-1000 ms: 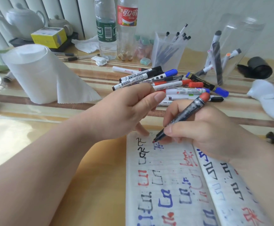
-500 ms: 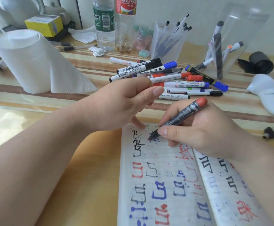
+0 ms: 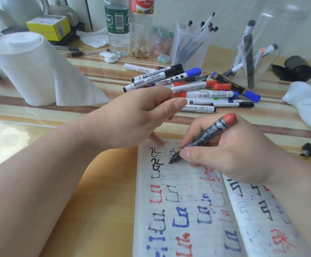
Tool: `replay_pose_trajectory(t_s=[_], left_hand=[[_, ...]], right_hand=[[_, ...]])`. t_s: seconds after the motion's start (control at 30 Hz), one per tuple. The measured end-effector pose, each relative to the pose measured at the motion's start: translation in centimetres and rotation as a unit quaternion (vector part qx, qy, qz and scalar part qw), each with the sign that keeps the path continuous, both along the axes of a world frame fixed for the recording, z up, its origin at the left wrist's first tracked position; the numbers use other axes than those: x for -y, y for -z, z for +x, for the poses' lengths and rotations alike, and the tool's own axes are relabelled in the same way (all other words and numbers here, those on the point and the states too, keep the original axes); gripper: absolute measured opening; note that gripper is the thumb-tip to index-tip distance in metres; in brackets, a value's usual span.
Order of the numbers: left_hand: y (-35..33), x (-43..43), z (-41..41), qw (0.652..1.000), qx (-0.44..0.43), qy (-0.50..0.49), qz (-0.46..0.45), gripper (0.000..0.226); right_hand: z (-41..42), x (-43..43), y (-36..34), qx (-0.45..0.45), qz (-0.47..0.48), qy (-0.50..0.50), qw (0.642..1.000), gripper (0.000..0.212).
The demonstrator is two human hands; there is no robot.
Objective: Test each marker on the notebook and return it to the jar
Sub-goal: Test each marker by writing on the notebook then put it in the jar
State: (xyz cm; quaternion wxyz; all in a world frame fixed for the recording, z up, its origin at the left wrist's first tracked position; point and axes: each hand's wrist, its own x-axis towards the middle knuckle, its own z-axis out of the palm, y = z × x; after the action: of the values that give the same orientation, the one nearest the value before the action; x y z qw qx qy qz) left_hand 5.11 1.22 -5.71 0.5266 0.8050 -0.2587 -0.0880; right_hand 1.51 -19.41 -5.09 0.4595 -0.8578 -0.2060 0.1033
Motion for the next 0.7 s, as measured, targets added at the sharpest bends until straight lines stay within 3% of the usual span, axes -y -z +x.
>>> replay_pose_trajectory(t_s=[0.5, 0.7], left_hand=[[0.9, -0.2, 0.6, 1.0, 0.025, 0.001, 0.014, 0.036], [1.1, -0.4, 0.9, 1.0, 0.013, 0.012, 0.005, 0.047]], right_hand=[[0.3, 0.0, 0.5, 0.001, 0.003, 0.048, 0.999, 0.006], [0.3, 0.0, 0.6, -0.003, 0.009, 0.028, 1.0, 0.008]])
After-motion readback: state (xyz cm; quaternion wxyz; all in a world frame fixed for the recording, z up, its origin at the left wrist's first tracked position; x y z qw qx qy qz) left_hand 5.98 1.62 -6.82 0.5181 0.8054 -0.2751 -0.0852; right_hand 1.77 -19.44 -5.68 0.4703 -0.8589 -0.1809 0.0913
